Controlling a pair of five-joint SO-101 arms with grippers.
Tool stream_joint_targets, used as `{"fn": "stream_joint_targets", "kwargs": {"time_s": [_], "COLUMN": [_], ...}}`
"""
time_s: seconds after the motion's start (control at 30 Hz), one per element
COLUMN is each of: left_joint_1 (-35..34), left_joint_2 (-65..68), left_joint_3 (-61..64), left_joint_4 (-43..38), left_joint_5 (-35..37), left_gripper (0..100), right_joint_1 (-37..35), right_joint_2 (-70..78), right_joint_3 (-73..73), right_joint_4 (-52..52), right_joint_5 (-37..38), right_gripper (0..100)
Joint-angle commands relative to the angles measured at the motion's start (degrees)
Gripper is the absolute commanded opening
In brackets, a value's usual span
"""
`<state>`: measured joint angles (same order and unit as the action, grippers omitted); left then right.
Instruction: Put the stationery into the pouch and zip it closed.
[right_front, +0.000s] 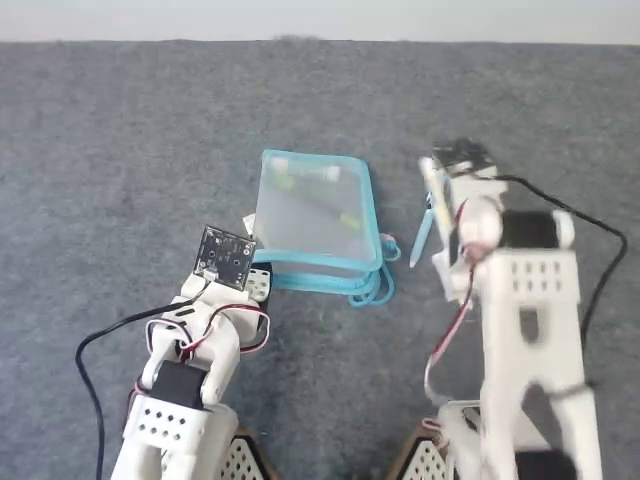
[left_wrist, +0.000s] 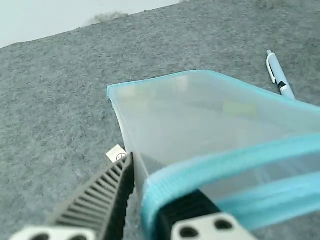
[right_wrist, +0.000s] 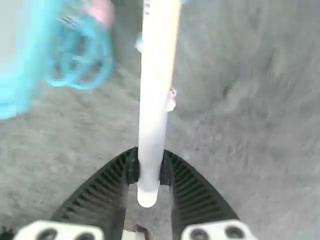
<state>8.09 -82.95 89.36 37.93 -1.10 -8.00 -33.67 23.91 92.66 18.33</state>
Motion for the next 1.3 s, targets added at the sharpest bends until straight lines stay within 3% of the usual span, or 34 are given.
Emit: {"fn": "stream_joint_targets", "kwargs": {"time_s": [0.0, 0.17, 0.3, 0.47, 0.6, 0.87, 1.03, 1.27], "left_joint_1": [0.62, 0.62, 0.35, -5.89, -7.65, -7.56, -5.19, -3.52], "left_joint_2": [0.09, 0.09, 0.09, 0.35, 0.35, 0.35, 0.35, 0.35], "left_joint_3": [-1.45, -1.45, -1.45, -1.8, -2.33, -2.24, -2.07, -2.07], "left_joint_4": [-0.35, -0.26, -0.35, -3.52, -3.87, -3.78, -2.64, -2.11], "left_joint_5": [-0.53, -0.53, -0.35, 1.14, 1.76, 1.76, 1.49, 0.97], "left_gripper": [1, 1, 1, 1, 1, 1, 1, 1], "right_joint_1": [-10.51, -24.4, -29.05, -32.22, -32.04, -24.31, -21.05, -21.05], "right_joint_2": [-8.4, -6.29, -4.26, -6.02, -7.96, -2.95, 4.88, 23.08], "right_joint_3": [-7.21, -10.29, -6.15, 2.11, 7.65, 6.59, -2.2, -18.2], "right_joint_4": [5.49, 10.51, 10.42, 10.51, 10.51, 10.33, 10.33, 10.33], "right_joint_5": [1.58, 2.55, 2.9, 4.84, 7.3, 7.38, 6.33, -2.37], "right_gripper": [0.6, 0.6, 0.6, 0.6, 0.6, 0.6, 0.6, 0.6]}}
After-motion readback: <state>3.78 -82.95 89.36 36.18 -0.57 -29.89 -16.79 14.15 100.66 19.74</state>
